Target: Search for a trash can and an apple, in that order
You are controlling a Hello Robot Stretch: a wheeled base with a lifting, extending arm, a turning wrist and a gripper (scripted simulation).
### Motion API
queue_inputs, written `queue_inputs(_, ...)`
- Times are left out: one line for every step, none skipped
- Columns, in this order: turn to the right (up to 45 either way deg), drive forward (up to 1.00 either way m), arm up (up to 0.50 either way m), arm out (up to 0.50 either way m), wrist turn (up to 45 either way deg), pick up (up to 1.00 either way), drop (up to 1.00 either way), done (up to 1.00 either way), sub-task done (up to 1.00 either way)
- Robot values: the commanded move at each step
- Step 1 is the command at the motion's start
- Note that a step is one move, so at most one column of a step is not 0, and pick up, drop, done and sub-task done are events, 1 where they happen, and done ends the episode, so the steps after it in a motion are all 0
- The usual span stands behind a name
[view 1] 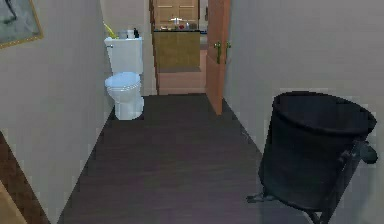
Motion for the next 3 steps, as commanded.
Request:
queue_inputs(0.0,1.00,0.00,0.00,0.0,0.00,0.00,0.00,0.00)
queue_inputs(-3.0,0.00,0.00,0.00,0.0,0.00,0.00,0.00,0.00)
queue_inputs(0.0,1.00,0.00,0.00,0.0,0.00,0.00,0.00,0.00)
